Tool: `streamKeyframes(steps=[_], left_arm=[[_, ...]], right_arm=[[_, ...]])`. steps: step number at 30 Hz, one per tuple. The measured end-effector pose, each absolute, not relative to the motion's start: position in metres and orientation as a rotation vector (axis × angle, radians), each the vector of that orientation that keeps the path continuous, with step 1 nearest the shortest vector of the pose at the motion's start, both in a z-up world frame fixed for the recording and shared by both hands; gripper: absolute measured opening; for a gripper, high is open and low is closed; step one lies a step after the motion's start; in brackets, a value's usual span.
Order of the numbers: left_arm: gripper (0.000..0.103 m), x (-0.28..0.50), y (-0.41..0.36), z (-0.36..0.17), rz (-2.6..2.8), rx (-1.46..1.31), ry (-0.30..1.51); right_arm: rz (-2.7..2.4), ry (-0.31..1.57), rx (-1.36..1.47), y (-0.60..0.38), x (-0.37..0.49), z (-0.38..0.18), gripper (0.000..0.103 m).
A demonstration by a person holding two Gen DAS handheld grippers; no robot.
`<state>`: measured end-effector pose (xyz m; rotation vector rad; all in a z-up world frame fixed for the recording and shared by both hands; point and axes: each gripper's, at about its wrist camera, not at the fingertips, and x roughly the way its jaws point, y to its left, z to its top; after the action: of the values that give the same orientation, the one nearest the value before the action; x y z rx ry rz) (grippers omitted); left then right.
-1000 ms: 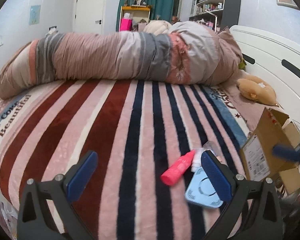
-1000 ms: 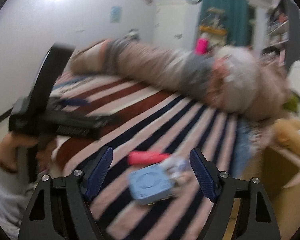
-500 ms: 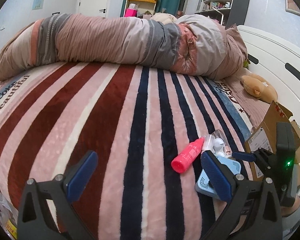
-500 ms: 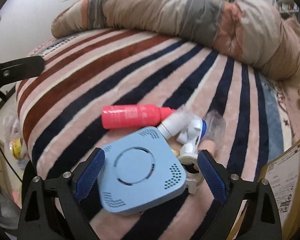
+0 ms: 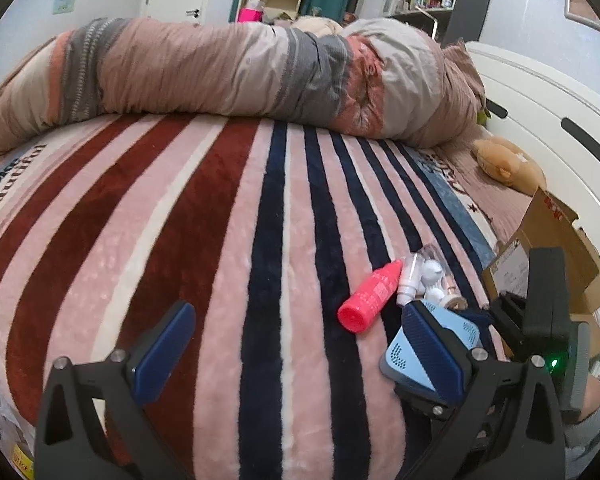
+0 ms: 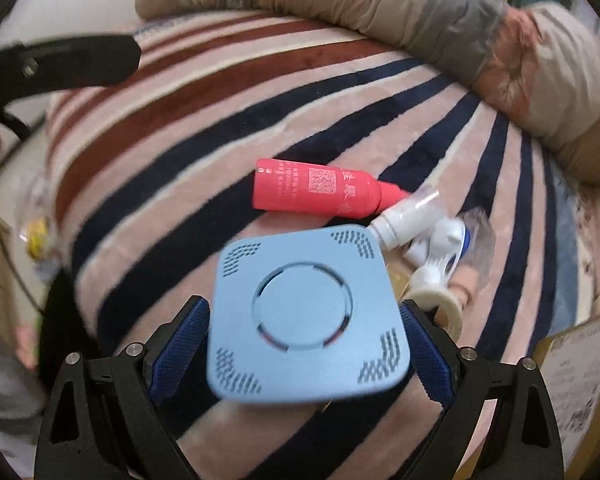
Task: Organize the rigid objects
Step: 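Grasp the light blue square device with the right tool, then carry the blue device into the cardboard box and open the right tool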
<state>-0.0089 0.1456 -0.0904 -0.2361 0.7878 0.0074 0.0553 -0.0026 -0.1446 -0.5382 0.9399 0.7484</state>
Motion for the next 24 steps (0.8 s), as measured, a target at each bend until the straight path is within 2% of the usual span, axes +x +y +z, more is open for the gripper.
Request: streamKeyframes(steps=[1, 5, 8, 17, 19, 21, 22, 23, 24], left_arm=[[0.102, -0.008, 0.147, -0.093, 0.001, -0.235, 0.795], [0.102, -0.008, 0.151, -0.098, -0.05, -0.258, 0.81], [0.102, -0.009, 0.147, -0.092, -0.137, -0.288, 0.802], [0.1, 0.009, 0.073, -0.011, -0.547, -0.276, 0.704], [0.091, 0.018, 0.049, 0.005, -0.637, -0.272, 0.7], [0.075, 0.027, 0.026, 0.018, -0.708, -0.264, 0.705], [0.071, 0.036, 0.007, 0.026, -0.745, -0.244, 0.713], [0.061, 0.04, -0.006, 0.029, -0.765, -0.227, 0.721], [0.057, 0.048, -0.025, 0.034, -0.798, -0.208, 0.736]], right_arm=[[0.75, 0.927, -0.564, 0.002, 0.053, -0.147, 0.081], [0.741, 0.897, -0.572, 0.002, 0.05, -0.147, 0.081], [0.757, 0.823, -0.497, -0.007, 0.042, -0.124, 0.081], [0.796, 0.496, -0.31, -0.053, 0.001, -0.025, 0.08], [0.771, 0.427, -0.248, -0.075, -0.006, -0.006, 0.08], [0.737, 0.384, -0.222, -0.097, -0.004, 0.005, 0.081], [0.709, 0.368, -0.216, -0.109, -0.003, 0.009, 0.08], [0.681, 0.36, -0.206, -0.12, -0.003, 0.011, 0.08], [0.651, 0.354, -0.187, -0.133, 0.0, 0.014, 0.08]])
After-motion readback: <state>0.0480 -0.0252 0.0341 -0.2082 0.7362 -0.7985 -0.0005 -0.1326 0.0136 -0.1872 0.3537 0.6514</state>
